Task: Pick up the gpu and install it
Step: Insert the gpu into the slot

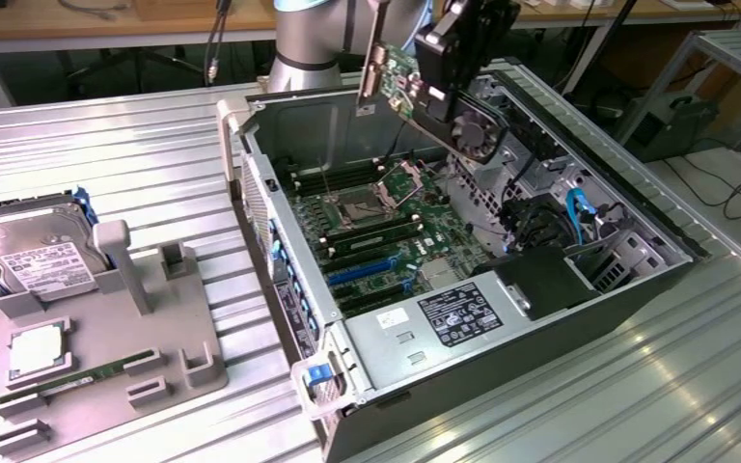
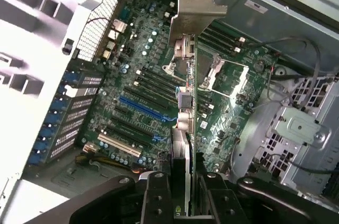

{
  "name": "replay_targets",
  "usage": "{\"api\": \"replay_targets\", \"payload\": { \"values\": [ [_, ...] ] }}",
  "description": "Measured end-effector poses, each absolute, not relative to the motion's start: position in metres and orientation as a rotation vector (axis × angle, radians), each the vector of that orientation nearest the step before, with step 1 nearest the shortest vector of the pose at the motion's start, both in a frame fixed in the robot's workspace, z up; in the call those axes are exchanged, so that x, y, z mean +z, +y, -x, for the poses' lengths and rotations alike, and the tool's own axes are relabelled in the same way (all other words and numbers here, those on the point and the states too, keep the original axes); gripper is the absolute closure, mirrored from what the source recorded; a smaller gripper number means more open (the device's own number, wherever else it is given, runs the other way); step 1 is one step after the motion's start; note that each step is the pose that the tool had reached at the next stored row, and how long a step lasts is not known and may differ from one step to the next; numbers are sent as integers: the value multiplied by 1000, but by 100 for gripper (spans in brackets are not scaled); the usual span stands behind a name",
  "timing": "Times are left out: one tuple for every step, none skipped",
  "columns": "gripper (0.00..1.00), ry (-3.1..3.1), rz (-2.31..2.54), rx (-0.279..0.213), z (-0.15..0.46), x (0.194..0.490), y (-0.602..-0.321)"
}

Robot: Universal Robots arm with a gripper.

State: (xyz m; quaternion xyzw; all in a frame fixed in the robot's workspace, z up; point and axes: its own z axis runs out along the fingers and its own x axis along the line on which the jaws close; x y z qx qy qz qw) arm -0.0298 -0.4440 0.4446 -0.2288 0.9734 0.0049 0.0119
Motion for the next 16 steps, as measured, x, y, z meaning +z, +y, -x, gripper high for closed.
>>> {"api": "replay_targets", "payload": {
  "values": [
    [73, 3029, 741, 16, 30, 445, -444],
    [73, 3022, 769, 16, 30, 445, -444],
    [73, 3015, 796, 16, 30, 445, -444],
    [73, 3007, 826, 17, 30, 445, -444],
    [73, 3000, 852, 17, 30, 445, -444],
    [73, 2991, 881, 17, 30, 445, -444],
    [73, 2984, 906, 18, 30, 445, -444],
    [73, 2975, 936, 18, 30, 445, -444],
    [73, 2967, 961, 18, 30, 445, -444],
    [73, 2958, 988, 19, 30, 445, -444],
    [73, 2945, 1026, 19, 30, 445, -444],
    [73, 2925, 1084, 20, 30, 445, -444],
    [73, 2907, 1131, 20, 30, 445, -444],
    [73, 2897, 1156, 21, 30, 445, -444],
    [73, 2888, 1180, 21, 30, 445, -444],
    [73, 2878, 1203, 21, 30, 445, -444]
  ]
}}
